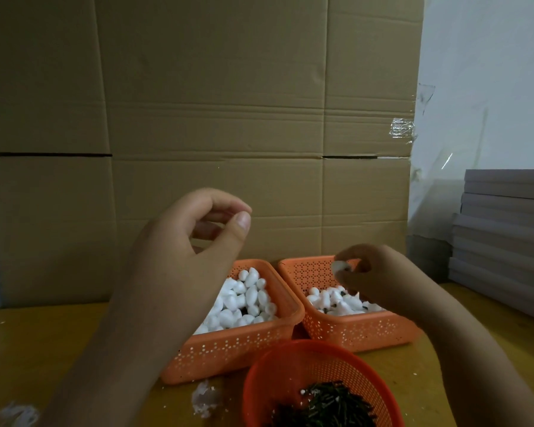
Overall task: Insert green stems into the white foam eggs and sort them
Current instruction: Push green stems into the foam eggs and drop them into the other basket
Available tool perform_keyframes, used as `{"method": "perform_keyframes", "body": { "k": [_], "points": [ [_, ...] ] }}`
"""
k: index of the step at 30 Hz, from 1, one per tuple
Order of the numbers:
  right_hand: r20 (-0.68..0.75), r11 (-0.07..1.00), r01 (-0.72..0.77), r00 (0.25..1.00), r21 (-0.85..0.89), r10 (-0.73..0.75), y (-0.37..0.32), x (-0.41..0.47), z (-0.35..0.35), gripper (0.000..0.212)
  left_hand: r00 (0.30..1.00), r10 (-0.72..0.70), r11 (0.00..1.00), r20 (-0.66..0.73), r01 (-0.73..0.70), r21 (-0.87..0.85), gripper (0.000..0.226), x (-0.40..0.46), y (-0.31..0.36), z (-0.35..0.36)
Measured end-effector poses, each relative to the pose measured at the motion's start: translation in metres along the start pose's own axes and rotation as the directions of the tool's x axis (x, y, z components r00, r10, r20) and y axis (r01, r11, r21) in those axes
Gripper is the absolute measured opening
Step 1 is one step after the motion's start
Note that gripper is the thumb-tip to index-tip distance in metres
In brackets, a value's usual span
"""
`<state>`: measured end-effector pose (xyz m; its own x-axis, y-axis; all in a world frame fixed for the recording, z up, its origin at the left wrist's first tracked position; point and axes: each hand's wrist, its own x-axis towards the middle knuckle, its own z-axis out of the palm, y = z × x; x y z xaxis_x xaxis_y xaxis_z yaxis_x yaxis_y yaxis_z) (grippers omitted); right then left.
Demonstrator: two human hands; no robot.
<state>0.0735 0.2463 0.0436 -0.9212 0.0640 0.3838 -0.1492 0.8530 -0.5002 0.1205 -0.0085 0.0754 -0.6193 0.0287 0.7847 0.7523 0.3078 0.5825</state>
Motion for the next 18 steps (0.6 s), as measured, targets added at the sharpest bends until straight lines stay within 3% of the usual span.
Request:
{"method": "perform_keyframes", "body": {
  "k": [3,6,10,14,18],
  "points": [
    [-0.06,0.983,-0.13,0.991,-0.133,0.123,0.024,0.01,0.011,0.056,1.0,-0.001,1.0,-0.03,0.0,-0.008,0.015,0.0,0.0,-0.001],
    [-0.023,0.965,-0.123,0.992,-0.23,0.121,0.031,0.013,0.018,0.074,0.998,0.003,1.0,-0.06,-0.004,-0.014,0.014,0.0,-0.001,-0.003],
    [0.01,0.986,0.005,1.0,-0.169,-0.004,0.018,0.012,0.023,0.048,0.995,0.015,0.999,-0.1,-0.018,-0.03,0.015,0.001,-0.001,-0.006],
    [0.256,0.976,0.168,0.958,-0.136,-0.129,-0.002,0.0,0.024,0.022,0.99,0.007,0.996,-0.14,-0.02,-0.087,0.015,0.002,0.001,-0.01],
    [0.438,0.969,0.225,0.885,-0.106,-0.157,-0.022,-0.013,0.041,0.018,0.985,-0.002,0.993,-0.171,-0.018,-0.118,0.016,0.003,0.001,-0.014]
  ]
}}
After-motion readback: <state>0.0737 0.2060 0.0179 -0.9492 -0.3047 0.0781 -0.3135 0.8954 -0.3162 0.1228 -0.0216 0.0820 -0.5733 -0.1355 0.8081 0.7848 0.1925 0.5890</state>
